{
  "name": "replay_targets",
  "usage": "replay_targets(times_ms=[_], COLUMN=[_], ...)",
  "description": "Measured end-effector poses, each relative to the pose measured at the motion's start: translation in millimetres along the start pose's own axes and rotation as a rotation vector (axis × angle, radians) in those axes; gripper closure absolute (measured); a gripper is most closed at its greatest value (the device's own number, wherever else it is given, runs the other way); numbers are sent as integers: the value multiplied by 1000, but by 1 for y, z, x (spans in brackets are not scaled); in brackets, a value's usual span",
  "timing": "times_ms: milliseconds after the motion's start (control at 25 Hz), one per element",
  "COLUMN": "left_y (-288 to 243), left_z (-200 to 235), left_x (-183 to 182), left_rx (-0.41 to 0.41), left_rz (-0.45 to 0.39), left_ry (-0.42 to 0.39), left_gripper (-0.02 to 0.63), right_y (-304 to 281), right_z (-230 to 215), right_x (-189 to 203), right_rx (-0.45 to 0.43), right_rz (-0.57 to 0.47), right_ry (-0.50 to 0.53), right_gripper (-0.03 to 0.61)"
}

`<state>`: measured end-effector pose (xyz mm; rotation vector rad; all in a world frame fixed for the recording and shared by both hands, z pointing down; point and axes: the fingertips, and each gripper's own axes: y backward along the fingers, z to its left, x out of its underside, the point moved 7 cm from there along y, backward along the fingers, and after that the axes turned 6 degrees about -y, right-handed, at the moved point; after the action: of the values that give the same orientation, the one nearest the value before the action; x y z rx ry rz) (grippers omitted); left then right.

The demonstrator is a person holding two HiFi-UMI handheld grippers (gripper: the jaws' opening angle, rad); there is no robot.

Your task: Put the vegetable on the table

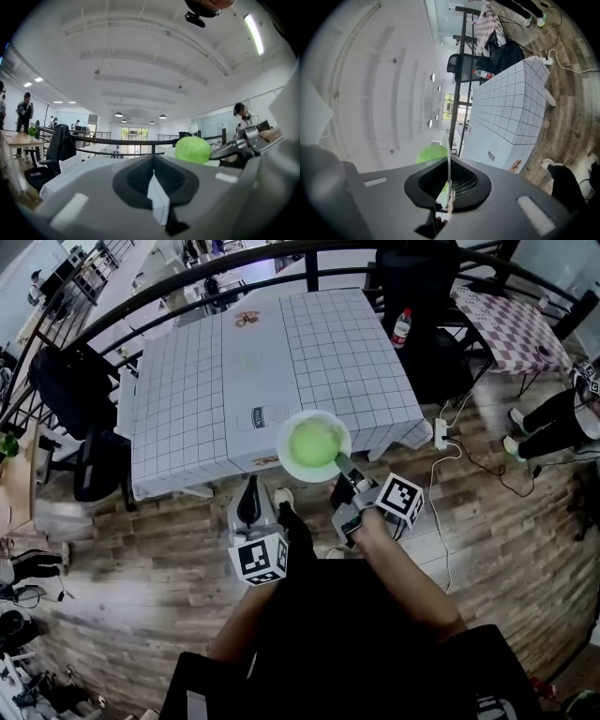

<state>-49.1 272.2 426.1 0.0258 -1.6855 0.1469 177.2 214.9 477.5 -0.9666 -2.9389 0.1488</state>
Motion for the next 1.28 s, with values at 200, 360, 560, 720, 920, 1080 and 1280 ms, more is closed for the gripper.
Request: replay_targets(times_ms=[200,360,560,720,920,1080,1280], left_y=[-29,-77,-151,-137,-171,-207,-242], left_z=[7,24,49,56,65,80,96], left_x=[-2,-18,-30,-11,-8,-5,-9], left_rx=[40,47,55,55,70,83,100], left_rz=[-7,24,16,-6,-17,6,9], left_ry=[-42,-17,-10,-10,-30,-19,-14], left_gripper=[606,606,606,606,606,606,606], right_y=[-25,-64,-136,-138,-174,-211,-247], right_z=[-3,9,22,6,-1,-2,4], right_x=[-4,-19,-48,-34,-51,-64,-76], right_rx=[40,73,61,36,30,78,107], right_rz=[-8,-8,-12,-19,-45,-63,-79], right_ry=[-2,-26,-26,-20,-26,-22,-25], right_gripper=[569,569,569,569,571,571,571])
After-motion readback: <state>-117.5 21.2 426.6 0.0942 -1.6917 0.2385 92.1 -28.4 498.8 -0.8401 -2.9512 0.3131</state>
